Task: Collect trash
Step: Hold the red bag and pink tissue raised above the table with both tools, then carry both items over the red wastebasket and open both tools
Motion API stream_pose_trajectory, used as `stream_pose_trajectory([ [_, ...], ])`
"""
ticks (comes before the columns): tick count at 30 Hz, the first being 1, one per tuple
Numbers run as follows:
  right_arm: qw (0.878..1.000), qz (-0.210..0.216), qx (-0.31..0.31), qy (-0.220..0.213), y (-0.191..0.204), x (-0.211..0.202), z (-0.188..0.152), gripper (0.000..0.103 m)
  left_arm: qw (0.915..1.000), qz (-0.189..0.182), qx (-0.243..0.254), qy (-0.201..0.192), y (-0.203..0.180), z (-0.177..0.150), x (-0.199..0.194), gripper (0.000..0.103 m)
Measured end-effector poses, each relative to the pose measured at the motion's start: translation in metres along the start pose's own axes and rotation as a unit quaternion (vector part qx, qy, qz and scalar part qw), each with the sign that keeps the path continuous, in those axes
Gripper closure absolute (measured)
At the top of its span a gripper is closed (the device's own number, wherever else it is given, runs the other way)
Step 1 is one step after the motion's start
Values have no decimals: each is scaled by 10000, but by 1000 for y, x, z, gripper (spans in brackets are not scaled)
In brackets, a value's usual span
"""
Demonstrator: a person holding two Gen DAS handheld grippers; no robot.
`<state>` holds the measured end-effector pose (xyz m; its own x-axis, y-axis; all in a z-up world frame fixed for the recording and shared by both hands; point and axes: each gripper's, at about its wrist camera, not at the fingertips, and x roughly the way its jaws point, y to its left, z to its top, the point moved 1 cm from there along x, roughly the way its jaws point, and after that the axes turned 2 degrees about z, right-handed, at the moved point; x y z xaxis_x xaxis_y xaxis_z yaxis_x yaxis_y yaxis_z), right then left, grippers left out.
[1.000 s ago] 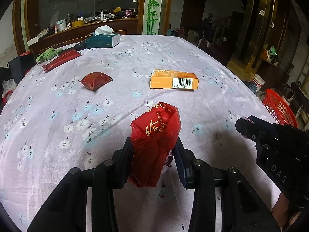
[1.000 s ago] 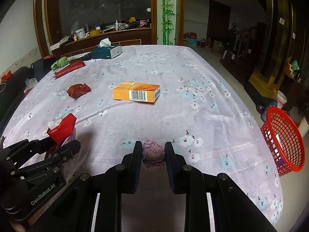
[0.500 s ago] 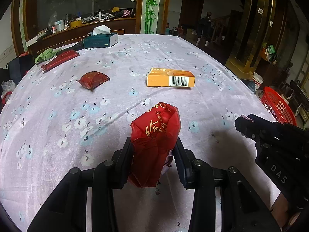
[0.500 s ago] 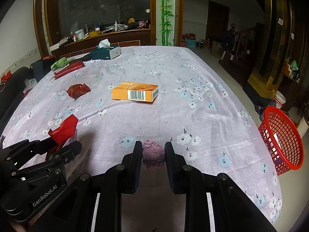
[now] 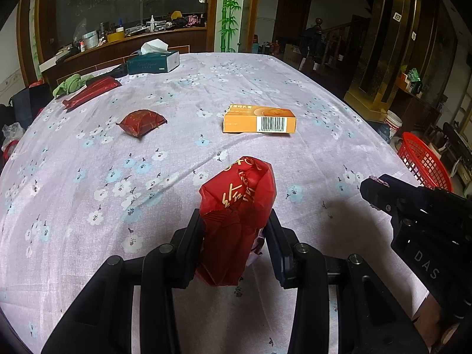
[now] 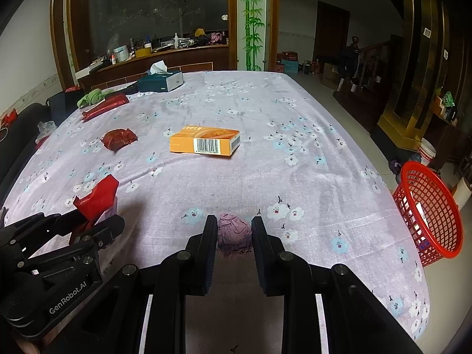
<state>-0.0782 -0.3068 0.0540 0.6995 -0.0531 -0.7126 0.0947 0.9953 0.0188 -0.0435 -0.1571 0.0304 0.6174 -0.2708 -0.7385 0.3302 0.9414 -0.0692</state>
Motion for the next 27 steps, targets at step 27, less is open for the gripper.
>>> stream_pose_trajectory([
  [27,9998,-70,150,-77,-22,-11,-5,78,9997,-23,231,-14,-23,3,-4,64],
])
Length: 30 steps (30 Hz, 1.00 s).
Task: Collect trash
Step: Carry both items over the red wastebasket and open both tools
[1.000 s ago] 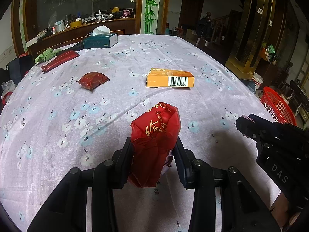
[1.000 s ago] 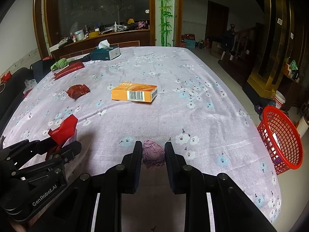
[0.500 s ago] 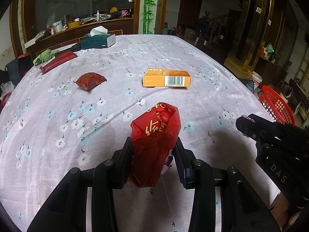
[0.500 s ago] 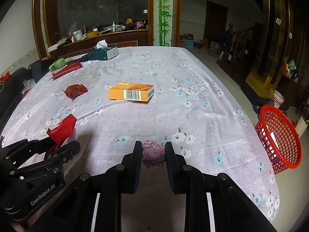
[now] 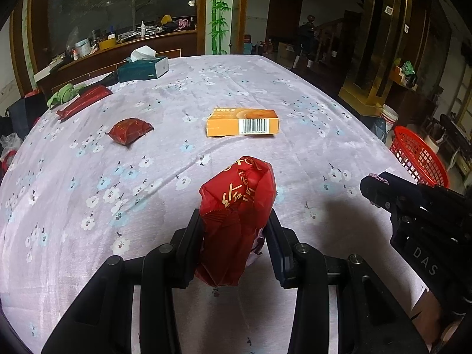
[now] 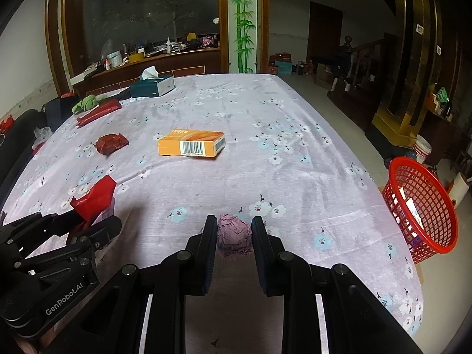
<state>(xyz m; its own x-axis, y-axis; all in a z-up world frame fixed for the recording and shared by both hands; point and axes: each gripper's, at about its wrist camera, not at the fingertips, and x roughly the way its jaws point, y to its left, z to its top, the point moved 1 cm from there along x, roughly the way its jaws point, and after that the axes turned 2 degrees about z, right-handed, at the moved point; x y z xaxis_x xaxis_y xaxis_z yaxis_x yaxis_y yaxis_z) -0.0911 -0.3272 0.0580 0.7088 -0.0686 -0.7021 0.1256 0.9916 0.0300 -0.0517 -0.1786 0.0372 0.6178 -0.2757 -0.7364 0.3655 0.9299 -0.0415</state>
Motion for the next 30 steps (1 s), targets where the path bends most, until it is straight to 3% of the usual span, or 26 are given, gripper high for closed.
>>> stream_pose_trajectory([
  [8,9997,-24,236,-76,-23,-8,0,78,9996,-107,270,-36,-25,12,-1,64],
  [22,9931,-310,1092,-277,-113,-35,5,78,9949,-624,786,-41,-99,40,10,64],
  [30,9879,-229,1504,-299,-157,-38,6,78,9916,-826,999,5,-139,55,16,64],
])
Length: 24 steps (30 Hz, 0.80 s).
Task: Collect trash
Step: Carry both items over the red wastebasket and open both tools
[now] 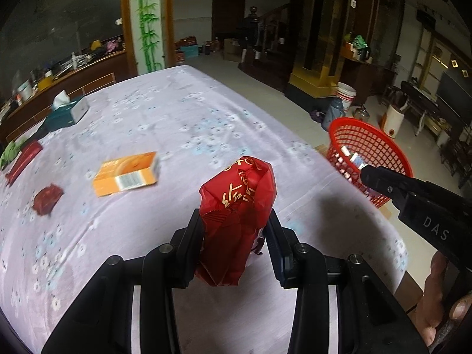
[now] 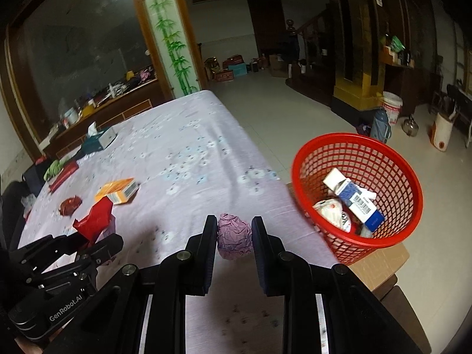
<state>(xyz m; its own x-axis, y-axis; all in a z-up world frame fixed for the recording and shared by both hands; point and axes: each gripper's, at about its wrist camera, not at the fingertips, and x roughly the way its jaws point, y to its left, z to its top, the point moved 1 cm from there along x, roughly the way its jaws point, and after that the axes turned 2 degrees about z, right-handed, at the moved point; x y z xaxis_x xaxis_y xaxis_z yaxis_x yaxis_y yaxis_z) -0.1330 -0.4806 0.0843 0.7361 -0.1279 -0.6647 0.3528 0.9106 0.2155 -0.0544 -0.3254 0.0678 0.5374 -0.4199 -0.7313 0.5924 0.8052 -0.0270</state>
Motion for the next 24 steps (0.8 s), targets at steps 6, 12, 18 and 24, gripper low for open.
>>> stream_pose_trajectory([
  [6,9997,37,258,-47,-32,-4,14,78,9995,-304,83,36,-25,21,11,64],
  [12,9975,91,687,-148,-82,-16,30,77,9973,-692,218,65,-58,44,20,64],
  [18,9939,1,1071,-259,-130,-25,48,77,9913,-1248,388,152,-97,67,35,64],
  [24,9912,-48,1297,-256,-159,-22,58,76,9883,-1401,545,272,-138,80,62,64],
])
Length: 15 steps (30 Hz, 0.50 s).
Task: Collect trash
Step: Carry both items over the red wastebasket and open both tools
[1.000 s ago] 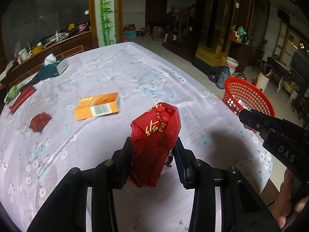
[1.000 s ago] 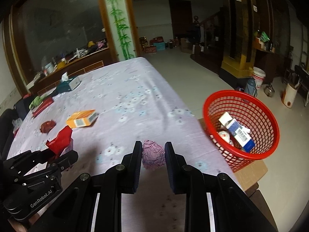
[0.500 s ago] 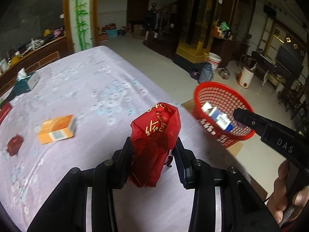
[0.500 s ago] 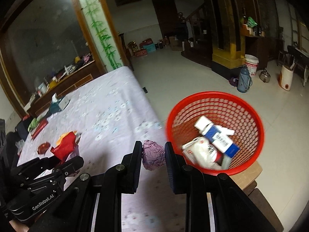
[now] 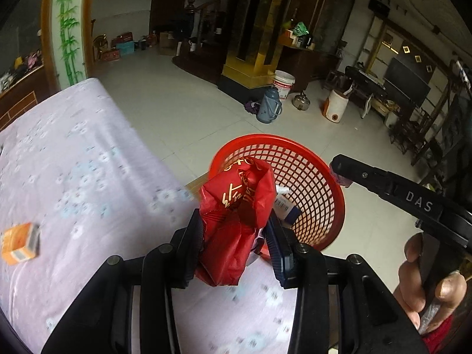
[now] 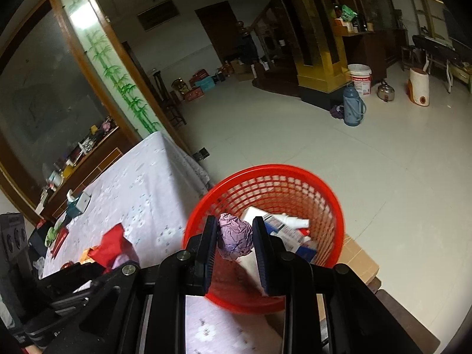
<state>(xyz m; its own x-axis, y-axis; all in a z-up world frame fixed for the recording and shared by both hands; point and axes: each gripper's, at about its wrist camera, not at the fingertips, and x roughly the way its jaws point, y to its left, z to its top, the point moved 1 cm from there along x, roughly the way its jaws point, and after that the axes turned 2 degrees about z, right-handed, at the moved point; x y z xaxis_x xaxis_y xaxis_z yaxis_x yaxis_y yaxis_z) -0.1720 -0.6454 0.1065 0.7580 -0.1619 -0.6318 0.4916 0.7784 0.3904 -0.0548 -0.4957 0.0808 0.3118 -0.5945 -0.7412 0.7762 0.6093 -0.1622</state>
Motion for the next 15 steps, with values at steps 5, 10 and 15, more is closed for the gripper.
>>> stream_pose_trajectory([
  [5,9999,-90,65,33,-13,8,11,76,9999,10,96,56,-17,8,25,64],
  [10,9997,-140,114,138,-26,21,18,76,9998,43,174,131,-26,11,50,64],
  [15,9992,-127,195,321,-39,38,24,76,9995,118,253,151,-31,11,64,64],
])
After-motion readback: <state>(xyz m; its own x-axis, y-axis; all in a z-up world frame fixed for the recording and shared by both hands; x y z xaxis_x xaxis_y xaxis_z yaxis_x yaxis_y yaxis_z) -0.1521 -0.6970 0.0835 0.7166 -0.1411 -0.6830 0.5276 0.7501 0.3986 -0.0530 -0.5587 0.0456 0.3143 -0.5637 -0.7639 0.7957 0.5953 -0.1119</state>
